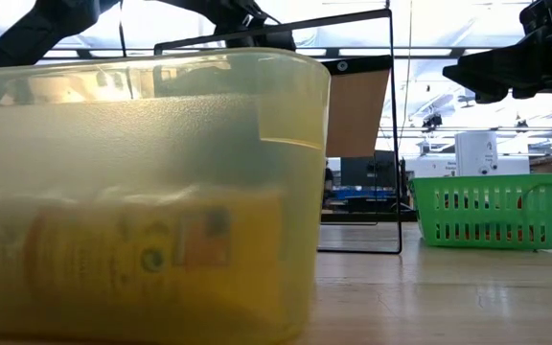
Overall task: Pick & Place Office Desk Supplies
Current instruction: Put the blue bin on the shelf, then put the green bin on the shelf
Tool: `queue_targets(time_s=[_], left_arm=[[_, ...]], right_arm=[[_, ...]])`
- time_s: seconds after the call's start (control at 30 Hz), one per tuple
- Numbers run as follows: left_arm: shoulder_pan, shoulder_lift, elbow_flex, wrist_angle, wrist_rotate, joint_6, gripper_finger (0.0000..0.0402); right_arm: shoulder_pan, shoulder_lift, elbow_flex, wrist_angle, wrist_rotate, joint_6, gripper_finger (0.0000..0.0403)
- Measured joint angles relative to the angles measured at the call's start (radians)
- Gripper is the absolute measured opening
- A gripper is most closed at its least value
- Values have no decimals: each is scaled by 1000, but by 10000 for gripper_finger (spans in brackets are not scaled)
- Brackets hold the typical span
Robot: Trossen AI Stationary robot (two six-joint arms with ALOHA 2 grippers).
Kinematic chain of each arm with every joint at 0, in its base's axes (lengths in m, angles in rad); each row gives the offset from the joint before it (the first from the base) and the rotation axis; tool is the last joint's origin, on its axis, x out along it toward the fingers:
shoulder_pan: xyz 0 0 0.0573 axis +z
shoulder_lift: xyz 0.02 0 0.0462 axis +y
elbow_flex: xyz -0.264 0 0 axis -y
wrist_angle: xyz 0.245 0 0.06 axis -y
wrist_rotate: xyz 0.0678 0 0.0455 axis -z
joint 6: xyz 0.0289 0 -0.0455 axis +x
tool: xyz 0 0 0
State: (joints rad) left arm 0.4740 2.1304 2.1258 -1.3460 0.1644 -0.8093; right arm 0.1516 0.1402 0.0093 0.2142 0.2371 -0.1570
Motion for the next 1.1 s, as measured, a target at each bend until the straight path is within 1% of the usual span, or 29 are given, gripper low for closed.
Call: queue_targets(time_s=[0.13,0.43,0.5,0.6,0.7,0.77,0.9,0.97,1.03,1.1], left_arm=[[-2,0,0,0,5,-4,44],[-1,-11,1,-6,4,-3,119],[-1,-27,1,-8,-2,14,131],[-5,-66,2,-15,-20,84,141],[-35,-105,-4,-18,-74,139,145],[-64,-129,-5,-19,-129,156,145],[-136,-184,-6,-14,-289,186,145],[-182,-209,-13,-7,-350,211,145],[-236,-240,-54,20,-403,228,145],[-290,-284,-125,68,-451,236,145]], right_arm=[[0,0,0,0,0,0,206],[0,0,0,0,0,0,206],[0,0,0,0,0,0,206],[0,0,0,0,0,0,206],[0,0,0,0,0,0,206],[0,0,0,0,0,0,206],[0,0,0,0,0,0,206],[0,0,0,0,0,0,206],[0,0,0,0,0,0,206],[0,0,0,0,0,0,206]])
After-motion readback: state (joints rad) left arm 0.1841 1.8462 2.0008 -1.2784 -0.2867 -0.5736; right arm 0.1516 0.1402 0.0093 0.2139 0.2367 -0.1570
